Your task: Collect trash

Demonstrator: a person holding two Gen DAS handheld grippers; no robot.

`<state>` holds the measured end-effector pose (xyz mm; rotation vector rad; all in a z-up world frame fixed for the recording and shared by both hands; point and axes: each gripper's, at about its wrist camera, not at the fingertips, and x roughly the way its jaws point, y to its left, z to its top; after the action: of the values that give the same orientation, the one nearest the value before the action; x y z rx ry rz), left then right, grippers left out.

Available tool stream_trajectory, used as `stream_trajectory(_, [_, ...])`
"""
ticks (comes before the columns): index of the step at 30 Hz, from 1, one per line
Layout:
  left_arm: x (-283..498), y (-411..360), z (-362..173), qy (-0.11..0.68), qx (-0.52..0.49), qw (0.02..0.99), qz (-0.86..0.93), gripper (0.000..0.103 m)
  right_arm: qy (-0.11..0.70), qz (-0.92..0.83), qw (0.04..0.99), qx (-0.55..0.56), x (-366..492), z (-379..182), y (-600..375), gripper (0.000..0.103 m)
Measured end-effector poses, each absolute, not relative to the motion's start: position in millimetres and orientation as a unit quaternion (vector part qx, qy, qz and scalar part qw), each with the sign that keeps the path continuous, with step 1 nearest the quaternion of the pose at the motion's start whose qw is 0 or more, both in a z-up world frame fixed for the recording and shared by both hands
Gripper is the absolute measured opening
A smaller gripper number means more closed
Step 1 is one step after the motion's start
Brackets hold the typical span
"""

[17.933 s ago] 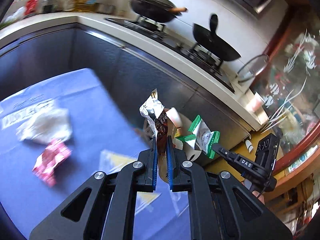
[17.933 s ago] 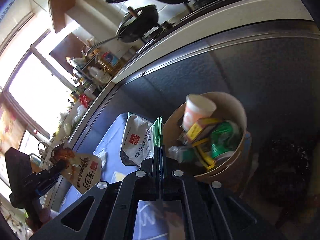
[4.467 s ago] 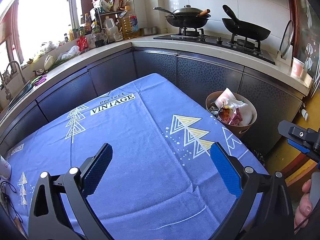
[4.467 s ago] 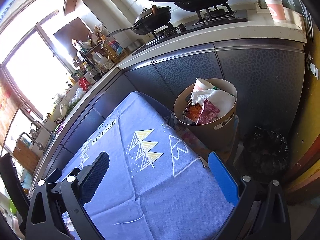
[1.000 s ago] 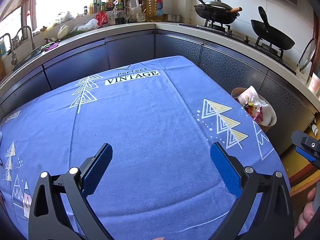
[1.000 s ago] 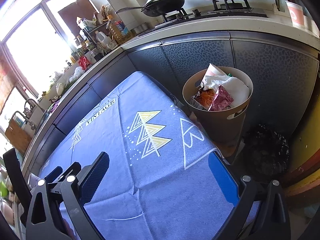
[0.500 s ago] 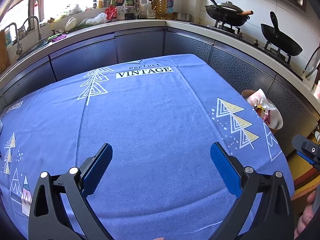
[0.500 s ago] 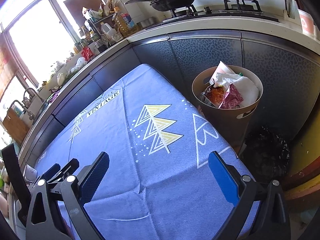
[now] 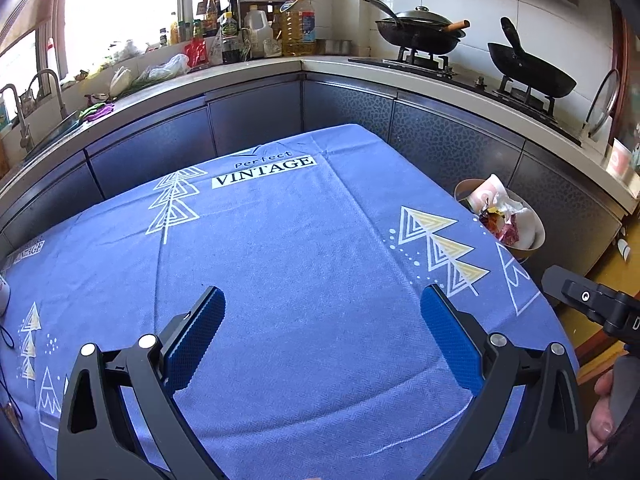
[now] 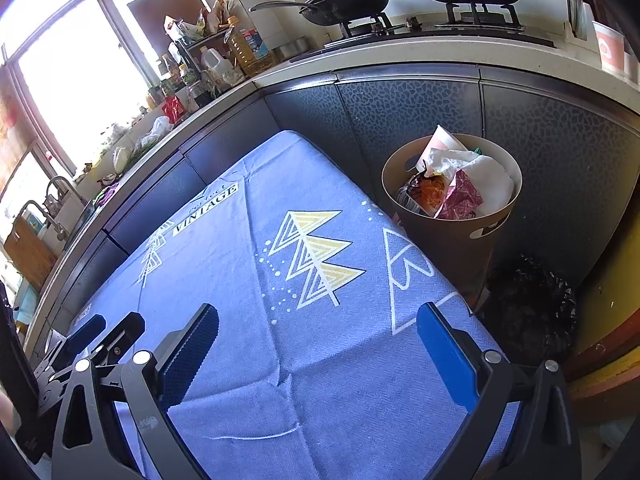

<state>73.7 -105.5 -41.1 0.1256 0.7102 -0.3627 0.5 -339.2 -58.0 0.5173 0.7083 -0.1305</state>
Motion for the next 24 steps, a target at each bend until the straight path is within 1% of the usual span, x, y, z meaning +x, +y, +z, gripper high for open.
stream_trajectory(5, [53,-119,-33,0.304,0.093,0.930,-0.185,0.097,0.336,-0.071,0.903,0.258,-8,-57,-348,0.099])
stream_trajectory(10, [45,-133,-26,0.301,0.099,0.928,-0.197,0.097,0.329,-0.074,0.904,0.263,-16,-56,-354,0.099])
stream_trajectory(16, [46,-143,-12,0.308,0.070,0.924,-0.213,0.097,0.319,-0.087,0.903,0.274,-31,-54,-368,0.099])
stream_trajectory(24, [37,-173,-1,0.287,0.108,0.928,-0.209,0.097,0.308,-0.103,0.900,0.290,-46,-55,-386,0.099])
